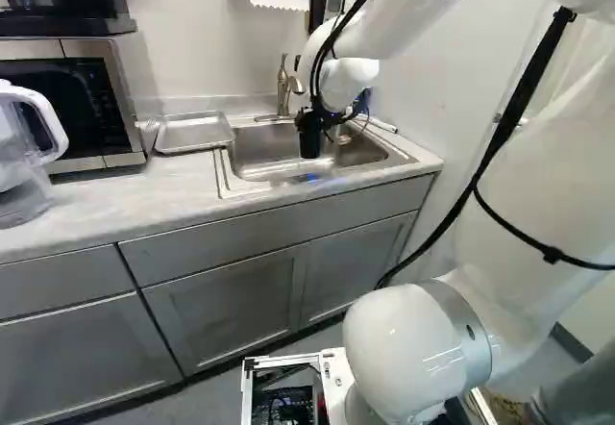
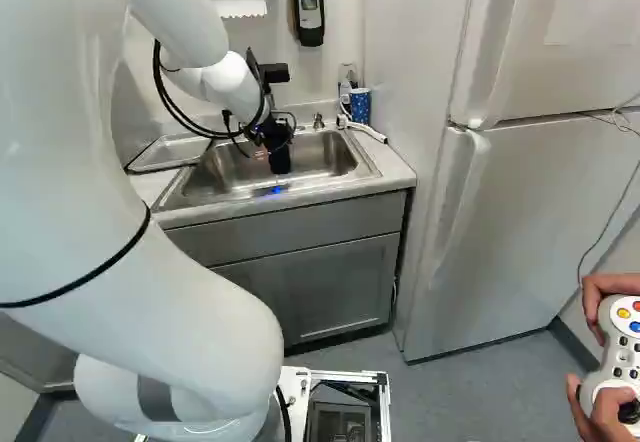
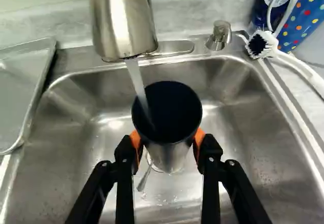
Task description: Rinse the cup and place it in the tray
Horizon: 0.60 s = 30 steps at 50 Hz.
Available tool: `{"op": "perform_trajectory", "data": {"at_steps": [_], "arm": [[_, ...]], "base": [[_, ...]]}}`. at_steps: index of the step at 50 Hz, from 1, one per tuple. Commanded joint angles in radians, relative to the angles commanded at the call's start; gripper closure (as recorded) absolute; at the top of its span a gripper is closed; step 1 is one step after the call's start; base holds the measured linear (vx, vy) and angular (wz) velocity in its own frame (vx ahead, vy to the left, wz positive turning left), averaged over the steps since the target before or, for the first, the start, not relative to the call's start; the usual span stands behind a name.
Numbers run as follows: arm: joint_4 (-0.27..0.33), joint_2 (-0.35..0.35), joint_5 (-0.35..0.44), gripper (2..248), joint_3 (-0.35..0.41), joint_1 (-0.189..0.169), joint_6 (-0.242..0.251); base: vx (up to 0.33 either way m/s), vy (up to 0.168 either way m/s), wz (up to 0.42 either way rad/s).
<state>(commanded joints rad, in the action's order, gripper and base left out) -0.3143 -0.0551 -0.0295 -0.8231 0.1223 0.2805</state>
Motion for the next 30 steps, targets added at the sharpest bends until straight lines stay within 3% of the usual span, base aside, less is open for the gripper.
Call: {"op": "perform_trajectory", "data": {"at_steps": [7, 30], "arm": [[0.022, 0.006, 0.0, 130, -0.006, 0.017, -0.073], [0.11, 0.006, 0.0, 130, -0.006, 0.018, -0.304]], "base": [[0.0, 0.0, 0.0], [0.0, 0.0, 0.0]]}}
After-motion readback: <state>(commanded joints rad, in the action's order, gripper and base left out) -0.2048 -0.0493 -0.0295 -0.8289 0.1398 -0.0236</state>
